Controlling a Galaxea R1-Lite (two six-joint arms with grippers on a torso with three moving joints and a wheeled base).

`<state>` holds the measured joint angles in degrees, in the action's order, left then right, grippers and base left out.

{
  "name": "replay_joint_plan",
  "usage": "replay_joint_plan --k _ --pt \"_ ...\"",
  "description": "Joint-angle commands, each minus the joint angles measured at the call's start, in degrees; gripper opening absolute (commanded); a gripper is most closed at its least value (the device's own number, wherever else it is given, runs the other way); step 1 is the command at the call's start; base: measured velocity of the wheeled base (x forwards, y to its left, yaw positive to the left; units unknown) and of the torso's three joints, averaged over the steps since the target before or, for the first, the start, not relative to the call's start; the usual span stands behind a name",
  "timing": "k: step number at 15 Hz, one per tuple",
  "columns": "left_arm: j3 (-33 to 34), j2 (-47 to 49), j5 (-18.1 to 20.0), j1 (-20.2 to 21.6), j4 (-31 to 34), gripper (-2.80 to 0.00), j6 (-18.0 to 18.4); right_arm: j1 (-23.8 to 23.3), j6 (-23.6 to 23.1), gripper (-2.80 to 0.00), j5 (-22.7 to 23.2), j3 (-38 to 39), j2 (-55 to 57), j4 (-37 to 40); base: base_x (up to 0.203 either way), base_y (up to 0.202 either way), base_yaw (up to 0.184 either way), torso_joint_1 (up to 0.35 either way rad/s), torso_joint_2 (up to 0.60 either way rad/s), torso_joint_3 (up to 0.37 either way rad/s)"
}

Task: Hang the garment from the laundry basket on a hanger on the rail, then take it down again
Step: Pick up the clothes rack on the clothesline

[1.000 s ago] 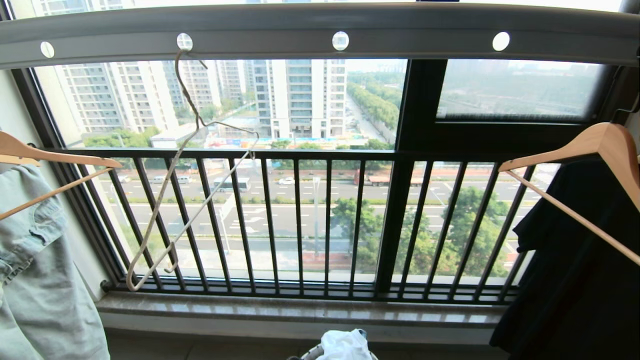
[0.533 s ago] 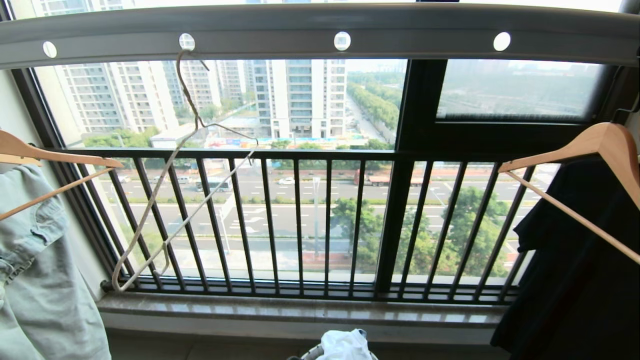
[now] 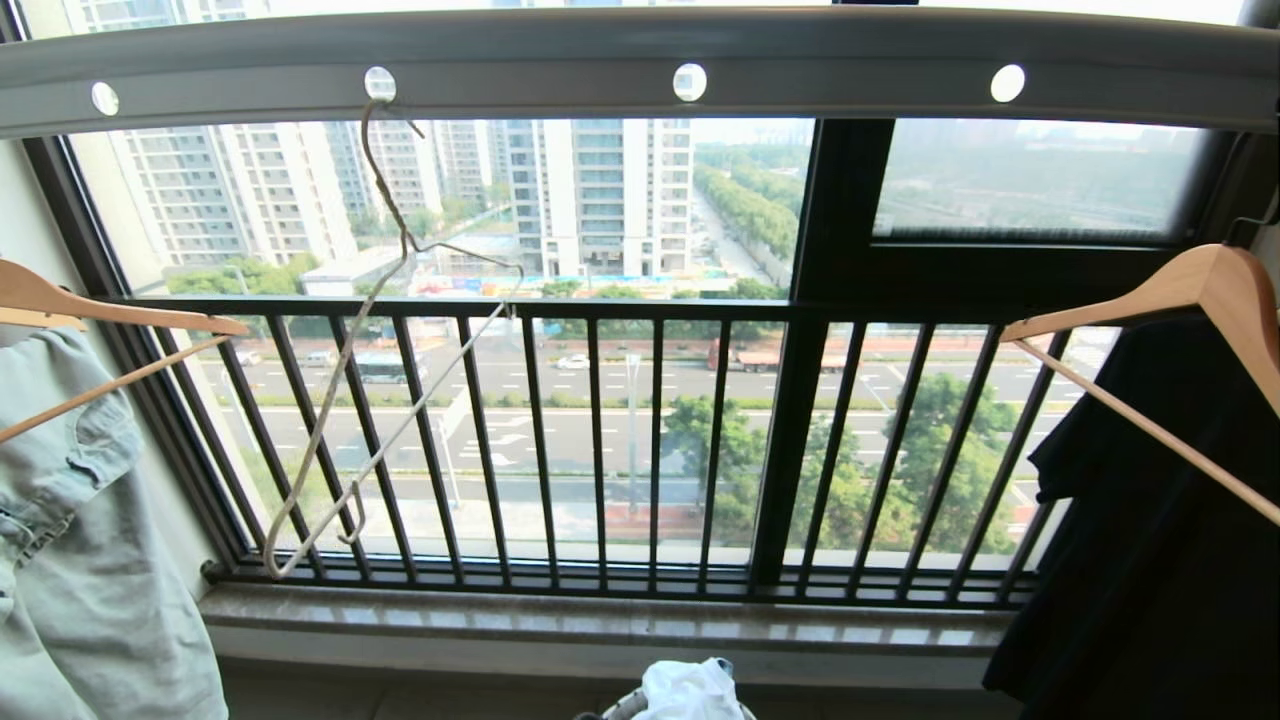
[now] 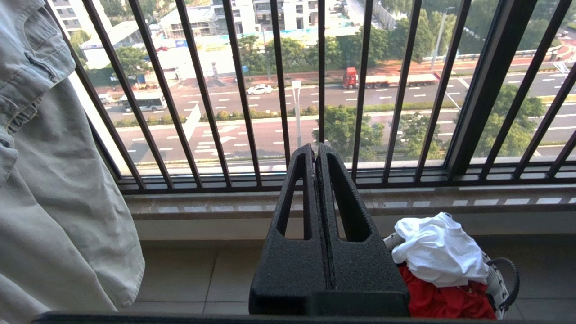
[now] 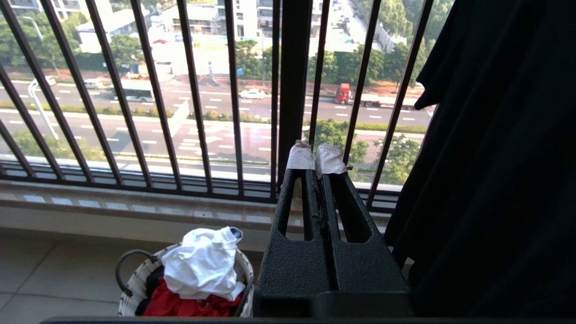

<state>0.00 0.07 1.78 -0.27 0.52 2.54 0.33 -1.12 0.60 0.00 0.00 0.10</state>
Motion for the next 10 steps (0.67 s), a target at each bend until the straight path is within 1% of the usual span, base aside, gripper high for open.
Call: replay_joint_plan --k 1,5,10 --pt "0.00 0.01 -0.02 0.00 0.01 -2.80 -0.02 0.02 -0.02 -2.80 0.02 0.00 -0.09 -0.01 0.000 0.000 0.000 0.000 0.00 0.000" --pt "-1.42 0.01 -0.11 0.00 -1.21 -2.80 -0.09 0.02 -0.02 -2.80 0.02 0.01 -0.09 -0.01 0.000 0.000 0.000 0.000 0.00 0.000" --pt "-2.27 0.01 0.24 0.00 -1.13 -2.80 0.01 0.02 -0.02 -2.80 0.02 0.00 -0.09 -0.01 0.000 0.000 0.000 0.000 0.00 0.000"
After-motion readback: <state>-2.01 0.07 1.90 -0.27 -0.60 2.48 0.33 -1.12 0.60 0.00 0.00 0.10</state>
